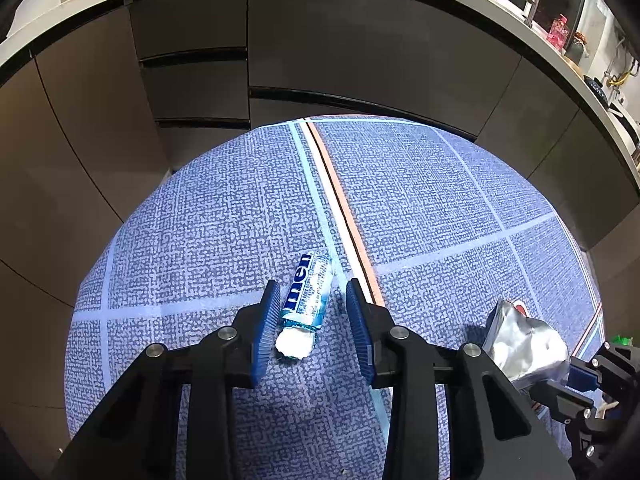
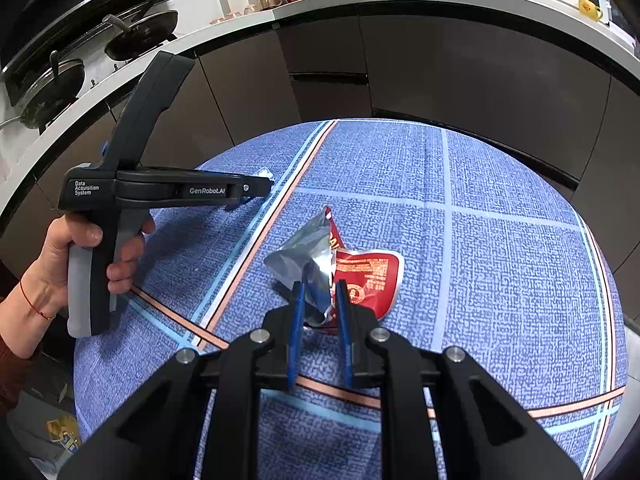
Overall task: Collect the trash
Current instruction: 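Grasp the red-and-silver wrapper with the right tool while the left tool grasps the blue tube, then lift the tube and wrapper and carry both tools over the white bin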
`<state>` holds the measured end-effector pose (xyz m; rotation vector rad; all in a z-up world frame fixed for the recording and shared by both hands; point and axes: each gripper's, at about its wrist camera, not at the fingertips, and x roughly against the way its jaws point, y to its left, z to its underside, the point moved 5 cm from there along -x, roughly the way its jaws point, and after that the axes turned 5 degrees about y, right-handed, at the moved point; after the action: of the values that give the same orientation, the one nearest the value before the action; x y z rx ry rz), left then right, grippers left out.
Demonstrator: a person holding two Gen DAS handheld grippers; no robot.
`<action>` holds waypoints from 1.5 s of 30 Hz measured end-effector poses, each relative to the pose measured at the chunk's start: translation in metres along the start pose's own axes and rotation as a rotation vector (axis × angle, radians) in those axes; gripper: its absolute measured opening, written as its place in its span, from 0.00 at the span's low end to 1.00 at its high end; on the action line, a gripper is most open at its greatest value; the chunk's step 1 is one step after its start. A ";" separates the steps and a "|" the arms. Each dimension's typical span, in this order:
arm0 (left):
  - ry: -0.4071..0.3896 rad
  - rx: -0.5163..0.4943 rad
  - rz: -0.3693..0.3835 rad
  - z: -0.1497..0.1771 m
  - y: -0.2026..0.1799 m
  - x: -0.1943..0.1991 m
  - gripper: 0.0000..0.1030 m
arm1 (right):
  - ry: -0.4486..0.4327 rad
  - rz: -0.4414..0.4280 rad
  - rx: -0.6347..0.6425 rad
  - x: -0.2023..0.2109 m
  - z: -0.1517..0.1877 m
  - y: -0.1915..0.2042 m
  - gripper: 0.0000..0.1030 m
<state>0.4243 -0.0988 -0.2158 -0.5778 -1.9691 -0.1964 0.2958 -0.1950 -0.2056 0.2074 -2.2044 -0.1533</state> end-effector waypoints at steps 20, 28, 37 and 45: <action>-0.055 0.072 0.068 0.041 -0.016 0.053 0.15 | -0.029 -0.012 -0.026 0.033 0.017 0.003 0.16; -0.113 0.039 0.098 0.096 -0.054 0.117 0.15 | -0.079 -0.015 -0.046 0.081 0.042 0.006 0.16; -0.145 -0.001 0.051 0.130 -0.089 0.165 0.15 | -0.117 -0.002 -0.077 0.133 0.081 0.006 0.16; -0.149 -0.006 0.056 0.155 -0.117 0.189 0.15 | -0.147 0.005 -0.147 0.167 0.114 -0.009 0.16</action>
<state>0.1766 -0.0828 -0.1069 -0.6672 -2.0933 -0.1280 0.1068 -0.2341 -0.1452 0.1120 -2.3272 -0.3355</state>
